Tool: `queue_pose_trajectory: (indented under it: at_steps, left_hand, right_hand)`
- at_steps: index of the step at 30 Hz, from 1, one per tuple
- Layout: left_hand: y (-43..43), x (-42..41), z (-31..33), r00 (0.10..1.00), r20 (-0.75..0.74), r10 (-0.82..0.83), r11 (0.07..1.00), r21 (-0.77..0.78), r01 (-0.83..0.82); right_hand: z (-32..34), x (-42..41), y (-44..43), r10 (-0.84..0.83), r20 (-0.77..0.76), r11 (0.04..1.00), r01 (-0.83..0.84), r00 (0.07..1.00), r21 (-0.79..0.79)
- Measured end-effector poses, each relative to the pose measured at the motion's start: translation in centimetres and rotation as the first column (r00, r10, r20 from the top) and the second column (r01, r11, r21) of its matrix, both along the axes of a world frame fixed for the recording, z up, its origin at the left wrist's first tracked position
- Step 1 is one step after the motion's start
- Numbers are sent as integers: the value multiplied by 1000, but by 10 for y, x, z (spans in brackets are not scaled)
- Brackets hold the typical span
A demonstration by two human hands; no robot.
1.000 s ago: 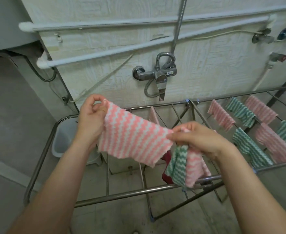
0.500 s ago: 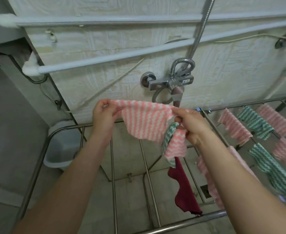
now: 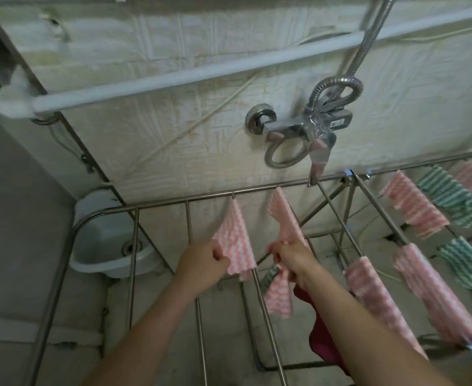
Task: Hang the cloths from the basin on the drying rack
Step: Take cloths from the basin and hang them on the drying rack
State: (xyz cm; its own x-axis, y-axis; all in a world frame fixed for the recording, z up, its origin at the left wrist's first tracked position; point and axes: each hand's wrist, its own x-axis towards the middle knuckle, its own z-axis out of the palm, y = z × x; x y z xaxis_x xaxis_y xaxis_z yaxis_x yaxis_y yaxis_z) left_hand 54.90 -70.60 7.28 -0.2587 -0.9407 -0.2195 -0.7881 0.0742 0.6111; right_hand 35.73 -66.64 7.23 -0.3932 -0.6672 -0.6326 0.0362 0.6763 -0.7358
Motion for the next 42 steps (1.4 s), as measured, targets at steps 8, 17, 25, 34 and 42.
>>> queue_pose_trajectory:
  at_steps: [8, 17, 25, 34, 42]
  left_hand:
    - [-11, -4, -16, 946, 118, -301, 951, 106, 289]
    - [-61, -49, -17, 992, -112, -66, 989, -138, 50]
    - [-78, -65, -27, 993, -48, -108, 981, -164, 99]
    - [-88, -65, -30, 961, 121, -251, 926, -261, 274]
    - [-84, -58, -24, 965, 12, -261, 949, -181, 258]
  right_hand:
    - [-8, 9, -18, 355, -333, 930, -366, 874, 31]
    - [-14, 15, -22, 424, -405, 894, -447, 810, 42]
    - [-4, 13, -19, 452, -609, 873, -463, 652, 153]
    - [5, 36, -19, 543, -702, 810, -507, 460, 295]
    - [21, 16, -5, 511, -399, 849, -520, 761, 93]
